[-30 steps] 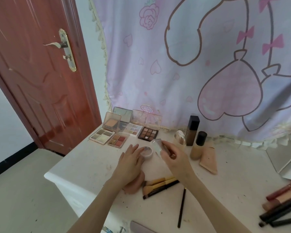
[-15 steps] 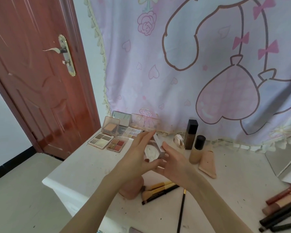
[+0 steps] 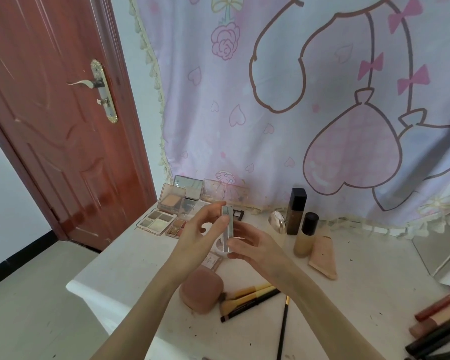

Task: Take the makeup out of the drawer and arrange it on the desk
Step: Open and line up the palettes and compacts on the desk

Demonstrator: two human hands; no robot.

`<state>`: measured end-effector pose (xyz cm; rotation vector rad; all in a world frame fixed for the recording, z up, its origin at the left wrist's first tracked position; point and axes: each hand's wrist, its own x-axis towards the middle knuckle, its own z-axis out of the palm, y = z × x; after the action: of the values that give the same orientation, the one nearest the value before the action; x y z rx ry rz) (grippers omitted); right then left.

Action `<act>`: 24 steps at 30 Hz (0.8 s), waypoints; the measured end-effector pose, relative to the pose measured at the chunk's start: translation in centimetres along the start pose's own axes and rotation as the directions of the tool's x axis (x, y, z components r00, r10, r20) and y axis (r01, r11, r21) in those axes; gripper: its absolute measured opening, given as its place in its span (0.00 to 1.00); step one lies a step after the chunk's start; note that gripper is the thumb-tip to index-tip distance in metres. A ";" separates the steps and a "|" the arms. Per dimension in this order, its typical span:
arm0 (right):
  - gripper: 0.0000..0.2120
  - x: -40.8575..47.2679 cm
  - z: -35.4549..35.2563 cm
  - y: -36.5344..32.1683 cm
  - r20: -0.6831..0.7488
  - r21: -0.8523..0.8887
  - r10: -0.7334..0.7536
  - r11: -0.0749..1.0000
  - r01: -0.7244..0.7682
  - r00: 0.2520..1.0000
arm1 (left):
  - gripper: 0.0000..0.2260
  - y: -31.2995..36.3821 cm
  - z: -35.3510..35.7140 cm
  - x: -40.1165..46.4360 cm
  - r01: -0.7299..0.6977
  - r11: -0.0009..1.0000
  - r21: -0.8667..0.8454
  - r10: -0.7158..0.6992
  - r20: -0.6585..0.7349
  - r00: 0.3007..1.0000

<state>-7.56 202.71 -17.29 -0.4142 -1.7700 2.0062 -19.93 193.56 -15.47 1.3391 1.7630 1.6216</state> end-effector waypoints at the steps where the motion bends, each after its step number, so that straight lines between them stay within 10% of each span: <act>1: 0.19 0.1 0.0 0.0 -0.009 -0.015 0.007 1.000 -0.007 1.000 | 0.16 0.0 -0.2 0.0 -0.005 1.000 0.000 0.005 0.028 1.000; 8: 0.21 0.1 0.0 0.1 0.114 0.201 0.111 0.971 -0.132 0.987 | 0.38 -1.1 -1.6 -0.4 -0.031 0.979 0.203 -0.032 0.298 0.954; 24: 0.11 1.6 2.6 1.2 -0.066 0.422 0.223 0.889 -0.175 0.973 | 0.38 -0.8 -4.2 1.3 -0.005 0.969 0.246 -0.084 0.349 0.933</act>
<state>-10.36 201.22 -17.98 -0.5740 -1.2256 2.3757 -24.18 192.53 -14.74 1.5793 1.7851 1.0759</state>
